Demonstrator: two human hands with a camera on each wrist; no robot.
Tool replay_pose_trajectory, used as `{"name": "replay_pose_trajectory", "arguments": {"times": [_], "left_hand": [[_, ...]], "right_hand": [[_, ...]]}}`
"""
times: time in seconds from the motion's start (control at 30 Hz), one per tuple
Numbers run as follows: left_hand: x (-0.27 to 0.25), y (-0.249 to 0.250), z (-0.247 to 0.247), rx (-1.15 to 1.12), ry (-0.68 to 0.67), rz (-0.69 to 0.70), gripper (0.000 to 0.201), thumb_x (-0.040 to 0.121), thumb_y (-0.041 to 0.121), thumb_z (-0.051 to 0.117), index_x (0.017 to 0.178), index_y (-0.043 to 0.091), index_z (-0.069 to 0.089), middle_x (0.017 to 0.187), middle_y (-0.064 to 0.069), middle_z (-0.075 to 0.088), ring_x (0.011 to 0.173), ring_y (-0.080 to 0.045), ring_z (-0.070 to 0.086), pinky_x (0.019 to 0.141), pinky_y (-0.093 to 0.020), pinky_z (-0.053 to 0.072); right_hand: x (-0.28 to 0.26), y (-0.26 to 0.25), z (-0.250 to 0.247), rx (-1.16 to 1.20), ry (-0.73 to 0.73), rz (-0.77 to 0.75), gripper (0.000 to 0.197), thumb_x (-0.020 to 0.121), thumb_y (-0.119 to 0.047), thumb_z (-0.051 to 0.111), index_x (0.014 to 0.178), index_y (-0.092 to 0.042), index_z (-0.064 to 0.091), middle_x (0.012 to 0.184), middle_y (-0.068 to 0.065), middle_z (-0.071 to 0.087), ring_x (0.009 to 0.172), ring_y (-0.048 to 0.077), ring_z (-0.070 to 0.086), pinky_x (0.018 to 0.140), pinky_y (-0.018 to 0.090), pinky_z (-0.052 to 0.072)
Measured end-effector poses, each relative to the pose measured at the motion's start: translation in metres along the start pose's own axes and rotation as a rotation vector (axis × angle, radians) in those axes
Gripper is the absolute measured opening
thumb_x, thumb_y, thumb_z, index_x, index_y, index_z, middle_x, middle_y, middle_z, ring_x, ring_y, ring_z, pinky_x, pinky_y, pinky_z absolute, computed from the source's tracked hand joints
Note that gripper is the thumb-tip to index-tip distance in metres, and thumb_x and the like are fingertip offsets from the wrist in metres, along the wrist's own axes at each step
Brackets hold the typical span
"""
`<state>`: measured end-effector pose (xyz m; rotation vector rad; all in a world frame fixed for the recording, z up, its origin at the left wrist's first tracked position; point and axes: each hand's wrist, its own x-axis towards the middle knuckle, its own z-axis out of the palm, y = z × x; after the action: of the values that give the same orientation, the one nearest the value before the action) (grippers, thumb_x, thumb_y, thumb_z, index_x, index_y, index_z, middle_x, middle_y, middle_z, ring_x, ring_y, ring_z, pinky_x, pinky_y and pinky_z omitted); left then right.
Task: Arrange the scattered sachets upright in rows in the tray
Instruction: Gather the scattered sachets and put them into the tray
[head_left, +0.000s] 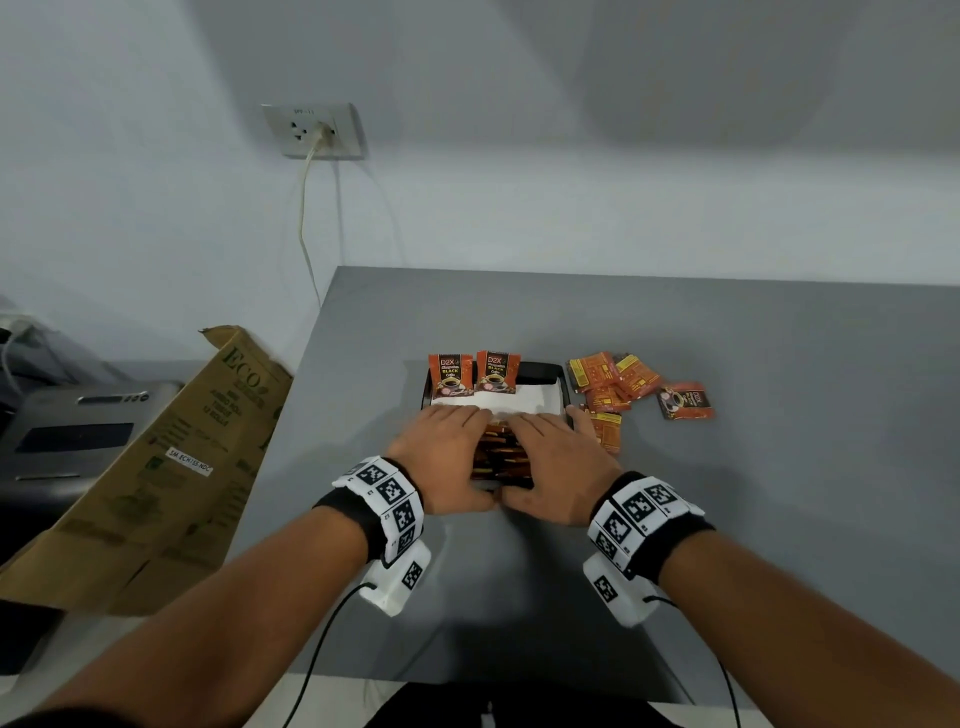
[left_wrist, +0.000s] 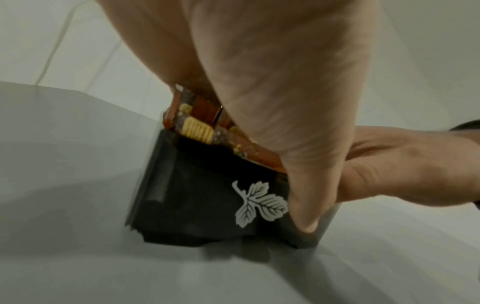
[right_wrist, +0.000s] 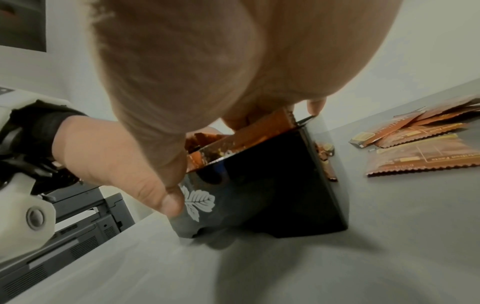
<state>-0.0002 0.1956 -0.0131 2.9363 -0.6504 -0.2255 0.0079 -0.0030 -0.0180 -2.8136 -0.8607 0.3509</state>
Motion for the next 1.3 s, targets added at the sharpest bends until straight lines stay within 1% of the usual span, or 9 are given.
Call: {"name": "replay_pose_trajectory", "arguments": {"times": [0.47,0.57,0.63,0.77,0.87,0.93,1.03,1.2,1.3], "left_hand": [[0.007,0.000,-0.009,-0.059,-0.052,-0.066,0.086,0.057,0.079,0.058,0.127,0.029,0.049,0.114,0.010,0.064,0.105,-0.016,0.061,0.102,-0.038,0.043],[0.007,0.002,-0.014,-0.090,-0.023,-0.036,0.091,0.060,0.074,0.055,0.137,0.027,0.045,0.131,0.006,0.058,0.121,-0.018,0.054,0.111,-0.040,0.035],[0.007,0.009,-0.024,-0.151,0.010,-0.007,0.093,0.064,0.068,0.051,0.145,0.024,0.038,0.145,0.004,0.047,0.132,-0.019,0.043,0.116,-0.043,0.027],[0.021,0.041,-0.041,-0.261,0.127,0.005,0.067,0.077,0.049,0.053,0.138,0.022,0.046,0.136,0.003,0.052,0.127,-0.018,0.044,0.110,-0.039,0.029],[0.044,0.078,-0.045,-0.317,0.179,-0.030,0.039,0.087,0.032,0.057,0.123,0.016,0.058,0.119,-0.001,0.062,0.111,-0.019,0.053,0.099,-0.034,0.040],[0.062,0.107,-0.043,-0.331,0.143,-0.048,0.027,0.089,0.023,0.055,0.112,0.010,0.060,0.111,-0.006,0.063,0.103,-0.022,0.056,0.092,-0.036,0.047],[0.088,0.143,-0.035,-0.350,0.029,-0.092,0.017,0.090,0.018,0.053,0.101,0.006,0.056,0.110,-0.014,0.062,0.102,-0.030,0.058,0.087,-0.036,0.046],[0.117,0.184,-0.010,-0.112,-0.168,-0.187,0.025,0.098,0.018,0.048,0.109,0.003,0.064,0.118,-0.016,0.064,0.109,-0.032,0.061,0.083,-0.034,0.046],[0.133,0.188,0.018,0.035,-0.211,-0.324,0.035,0.097,0.018,0.048,0.127,0.003,0.056,0.134,-0.018,0.052,0.122,-0.034,0.050,0.097,-0.039,0.045]], "right_hand": [[0.008,0.007,-0.014,0.055,-0.064,0.048,0.082,0.077,-0.076,0.052,0.141,-0.025,0.040,0.139,-0.005,0.053,0.132,0.018,0.045,0.119,0.056,0.009],[0.006,0.010,-0.021,0.100,-0.040,0.069,0.087,0.077,-0.081,0.046,0.144,-0.026,0.039,0.144,-0.004,0.049,0.136,0.019,0.042,0.120,0.055,0.012],[0.005,0.022,-0.029,0.195,0.055,0.122,0.083,0.078,-0.082,0.036,0.141,-0.027,0.043,0.144,-0.003,0.050,0.135,0.020,0.042,0.118,0.053,0.021],[0.003,0.082,-0.041,0.284,0.339,0.376,0.039,0.088,-0.048,0.042,0.105,-0.020,0.062,0.115,0.004,0.065,0.110,0.029,0.059,0.096,0.043,0.047],[-0.004,0.138,-0.040,0.204,0.306,0.625,0.028,0.083,-0.024,0.050,0.102,-0.010,0.065,0.113,0.015,0.066,0.103,0.036,0.061,0.091,0.042,0.052],[-0.014,0.164,-0.031,0.145,0.217,0.684,0.027,0.083,-0.014,0.056,0.107,-0.007,0.066,0.115,0.019,0.065,0.108,0.040,0.061,0.094,0.043,0.052],[-0.030,0.184,-0.015,0.117,0.081,0.636,0.034,0.084,-0.010,0.056,0.117,-0.013,0.065,0.120,0.015,0.067,0.110,0.038,0.062,0.096,0.041,0.051],[-0.051,0.193,0.003,0.155,0.120,0.620,0.041,0.085,-0.018,0.066,0.126,-0.018,0.062,0.124,0.013,0.063,0.114,0.035,0.057,0.099,0.040,0.047],[-0.062,0.195,0.008,0.133,0.143,0.581,0.034,0.084,-0.028,0.068,0.117,-0.019,0.064,0.119,0.011,0.062,0.114,0.034,0.054,0.100,0.042,0.046]]}}
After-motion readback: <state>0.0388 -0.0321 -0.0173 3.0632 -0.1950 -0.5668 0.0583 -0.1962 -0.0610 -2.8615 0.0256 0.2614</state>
